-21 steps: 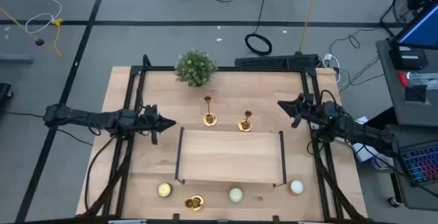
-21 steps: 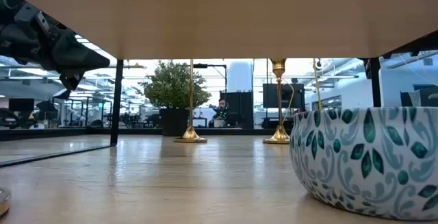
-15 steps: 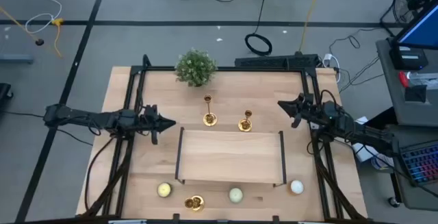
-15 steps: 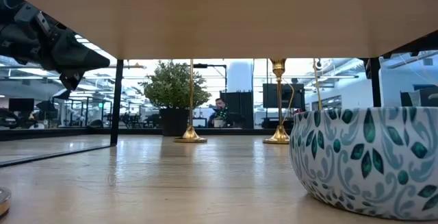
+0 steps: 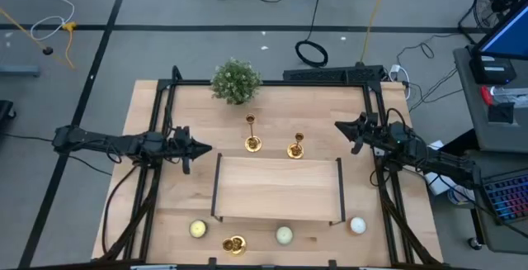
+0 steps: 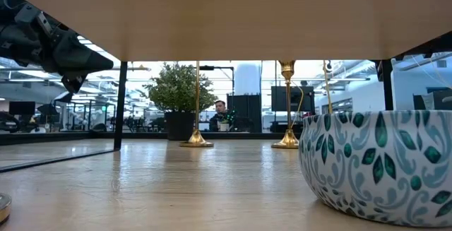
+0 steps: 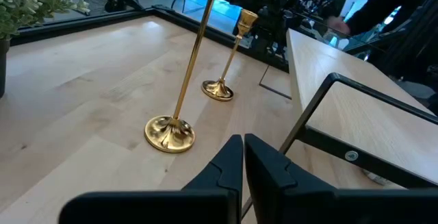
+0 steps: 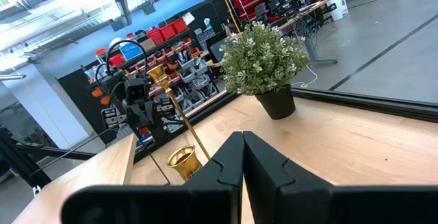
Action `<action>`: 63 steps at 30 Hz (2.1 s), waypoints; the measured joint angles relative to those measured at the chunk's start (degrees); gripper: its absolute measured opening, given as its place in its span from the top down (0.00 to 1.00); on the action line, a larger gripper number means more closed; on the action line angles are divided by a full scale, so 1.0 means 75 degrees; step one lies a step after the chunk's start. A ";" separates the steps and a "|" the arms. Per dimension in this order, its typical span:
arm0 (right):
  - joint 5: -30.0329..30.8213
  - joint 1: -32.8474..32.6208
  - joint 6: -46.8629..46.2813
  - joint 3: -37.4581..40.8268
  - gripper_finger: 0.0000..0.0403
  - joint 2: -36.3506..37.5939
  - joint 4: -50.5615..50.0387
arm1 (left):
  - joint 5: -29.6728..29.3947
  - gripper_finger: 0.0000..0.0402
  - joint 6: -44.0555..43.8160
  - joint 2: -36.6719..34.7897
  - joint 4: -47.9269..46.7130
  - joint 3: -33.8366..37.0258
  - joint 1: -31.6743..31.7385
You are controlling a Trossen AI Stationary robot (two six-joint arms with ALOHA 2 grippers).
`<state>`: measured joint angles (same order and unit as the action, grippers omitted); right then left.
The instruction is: Pick & Place candle stick holders
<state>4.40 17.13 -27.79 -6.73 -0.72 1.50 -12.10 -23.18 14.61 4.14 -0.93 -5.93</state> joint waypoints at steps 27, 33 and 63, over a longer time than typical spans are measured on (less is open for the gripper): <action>0.0001 0.0001 -0.0001 0.0000 0.99 -0.0002 0.0000 | -0.0001 0.95 0.0000 0.0001 0.0003 0.0002 0.0002; 0.0001 0.0000 -0.0002 -0.0001 0.99 -0.0002 0.0000 | 0.0000 0.95 0.0000 0.0001 0.0002 -0.0001 0.0002; -0.0009 0.0001 -0.5404 0.0001 0.99 -0.0001 0.0058 | -0.0002 0.95 -0.0001 0.0002 0.0001 0.0001 0.0002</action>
<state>4.33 17.14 -68.32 -6.72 -0.73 1.93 -12.11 -23.19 14.62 4.15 -0.92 -5.91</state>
